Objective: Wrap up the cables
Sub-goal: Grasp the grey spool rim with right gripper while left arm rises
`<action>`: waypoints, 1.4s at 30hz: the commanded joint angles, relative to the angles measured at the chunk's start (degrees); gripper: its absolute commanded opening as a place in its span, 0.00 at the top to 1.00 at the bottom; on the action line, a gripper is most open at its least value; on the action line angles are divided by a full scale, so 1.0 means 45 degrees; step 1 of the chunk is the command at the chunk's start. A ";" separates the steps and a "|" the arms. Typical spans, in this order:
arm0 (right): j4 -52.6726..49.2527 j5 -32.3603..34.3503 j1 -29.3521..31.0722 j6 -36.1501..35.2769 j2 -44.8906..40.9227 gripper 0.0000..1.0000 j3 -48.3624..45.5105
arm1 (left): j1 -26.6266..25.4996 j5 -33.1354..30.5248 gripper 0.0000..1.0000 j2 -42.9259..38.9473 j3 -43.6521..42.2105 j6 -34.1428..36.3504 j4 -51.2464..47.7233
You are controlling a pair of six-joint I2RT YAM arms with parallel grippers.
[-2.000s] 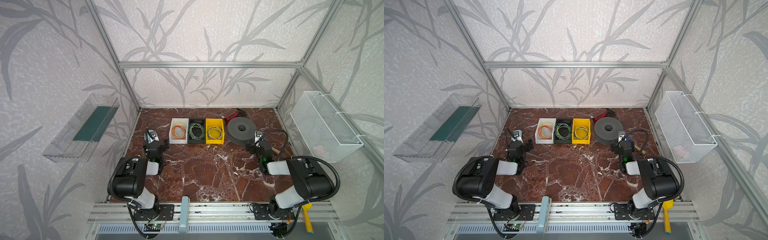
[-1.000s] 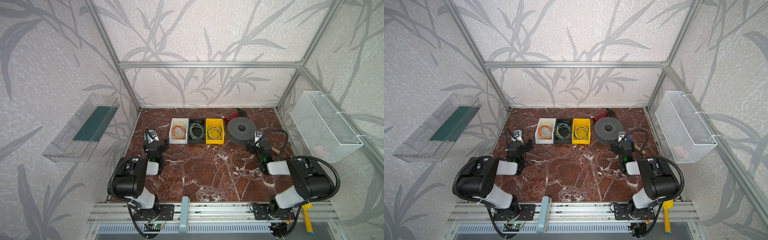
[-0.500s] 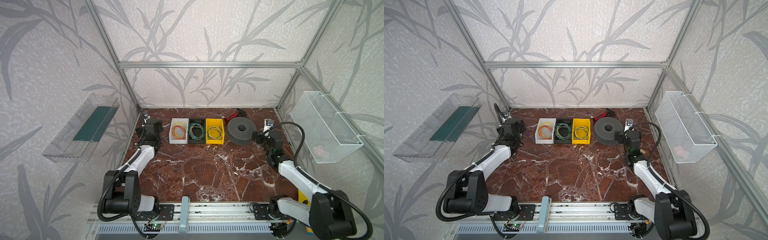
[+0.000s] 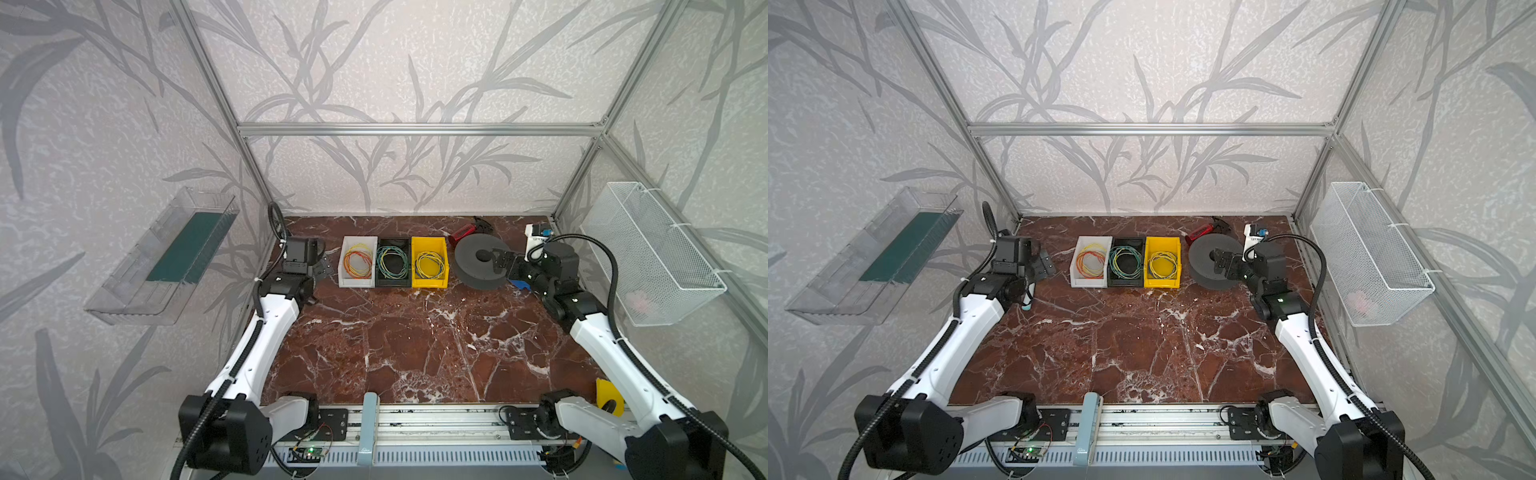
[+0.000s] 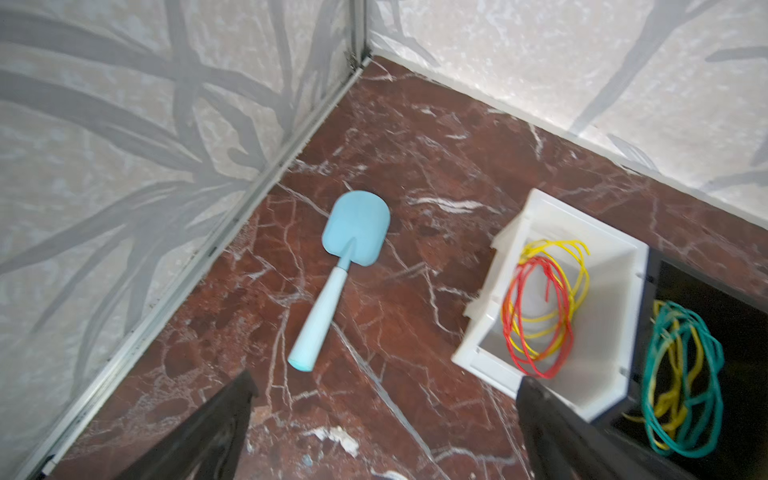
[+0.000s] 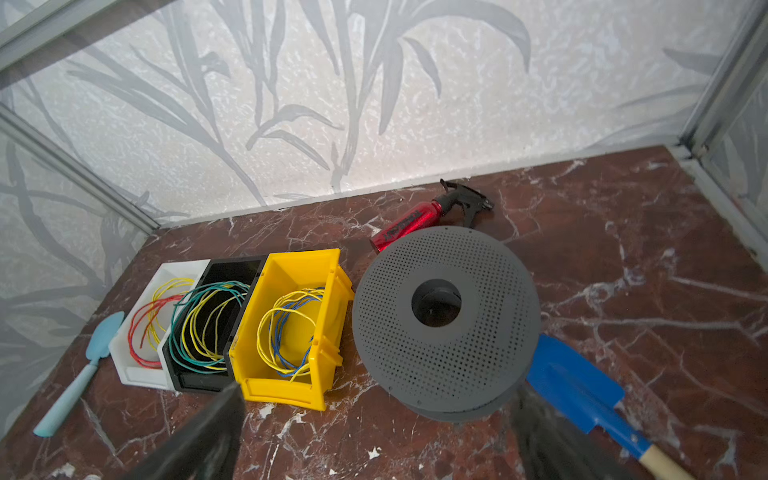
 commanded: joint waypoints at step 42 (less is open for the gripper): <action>0.9281 -0.4309 -0.3052 0.6549 1.0677 0.48 -0.0108 | -0.2199 0.0720 0.07 0.1580 0.2879 -0.0219 -0.2036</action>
